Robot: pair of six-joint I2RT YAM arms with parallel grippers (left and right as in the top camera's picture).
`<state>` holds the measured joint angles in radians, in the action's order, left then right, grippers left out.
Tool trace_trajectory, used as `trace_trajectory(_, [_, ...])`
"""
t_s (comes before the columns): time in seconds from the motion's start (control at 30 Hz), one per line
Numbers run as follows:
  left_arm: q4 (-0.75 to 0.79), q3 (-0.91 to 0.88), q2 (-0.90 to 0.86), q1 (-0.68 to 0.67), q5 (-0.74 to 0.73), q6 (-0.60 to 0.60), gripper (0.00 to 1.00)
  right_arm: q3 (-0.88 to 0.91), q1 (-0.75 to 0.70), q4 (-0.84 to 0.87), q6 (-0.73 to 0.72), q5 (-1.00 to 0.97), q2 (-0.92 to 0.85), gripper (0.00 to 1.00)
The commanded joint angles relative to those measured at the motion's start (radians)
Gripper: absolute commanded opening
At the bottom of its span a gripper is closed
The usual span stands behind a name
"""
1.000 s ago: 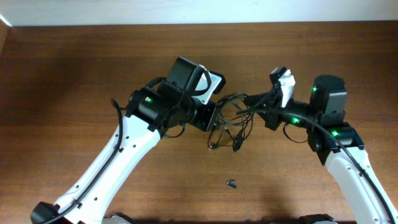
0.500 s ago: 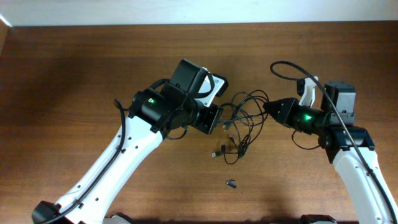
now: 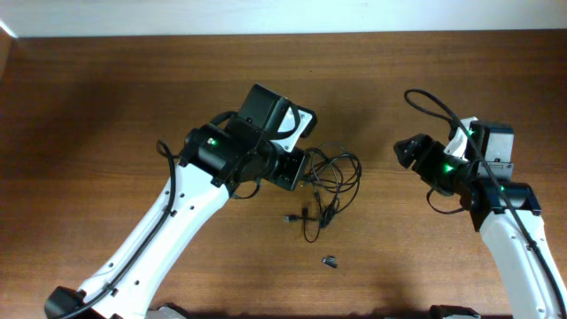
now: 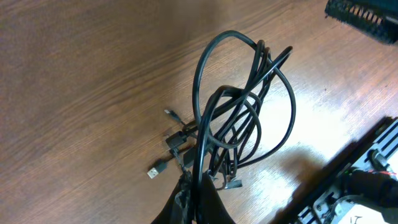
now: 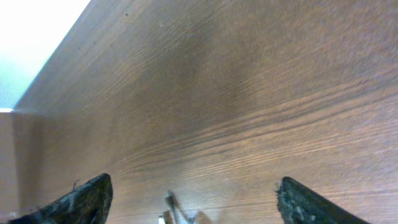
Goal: Untangle cables
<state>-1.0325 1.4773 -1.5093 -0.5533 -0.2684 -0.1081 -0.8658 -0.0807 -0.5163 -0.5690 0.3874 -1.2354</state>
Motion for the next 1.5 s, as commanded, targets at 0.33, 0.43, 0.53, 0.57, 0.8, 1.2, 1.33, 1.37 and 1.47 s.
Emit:
trace_trajectory(0.33, [-0.013,0.006,0.019,0.002,0.014,0.288,0.0,-0.006,0.002,0.155,0.978,0.682,0.002,0.98])
trace_trajectory(0.43, [-0.012,0.006,0.019,0.002,0.014,0.305,0.0,-0.006,0.002,0.154,1.155,0.728,0.002,0.98])
trace_trajectory(0.53, [0.003,0.006,0.019,0.002,0.014,0.305,0.0,-0.006,0.002,0.128,1.309,0.816,0.002,0.98])
trace_trajectory(0.57, [0.011,0.006,0.019,0.002,0.014,0.305,0.0,-0.006,0.003,0.098,1.393,0.853,0.002,0.99])
trace_trajectory(0.8, [0.029,0.006,0.019,-0.005,-0.111,0.392,0.0,-0.006,0.095,0.012,1.639,0.742,0.002,0.94])
trace_trajectory(1.2, [0.074,0.04,0.019,-0.061,-0.162,0.325,0.0,-0.006,0.127,-0.012,1.638,0.669,0.002,0.61])
trace_trajectory(1.33, [0.081,0.049,0.019,-0.06,-0.162,0.261,0.0,-0.006,0.127,-0.012,1.635,0.633,0.002,0.61])
trace_trajectory(1.37, [0.081,0.051,0.019,-0.06,-0.163,0.248,0.0,-0.006,0.127,-0.011,1.635,0.626,0.002,0.61])
trace_trajectory(1.47, [0.076,0.07,0.021,-0.059,-0.162,0.169,0.0,-0.006,0.126,0.032,1.567,0.621,0.002,0.62])
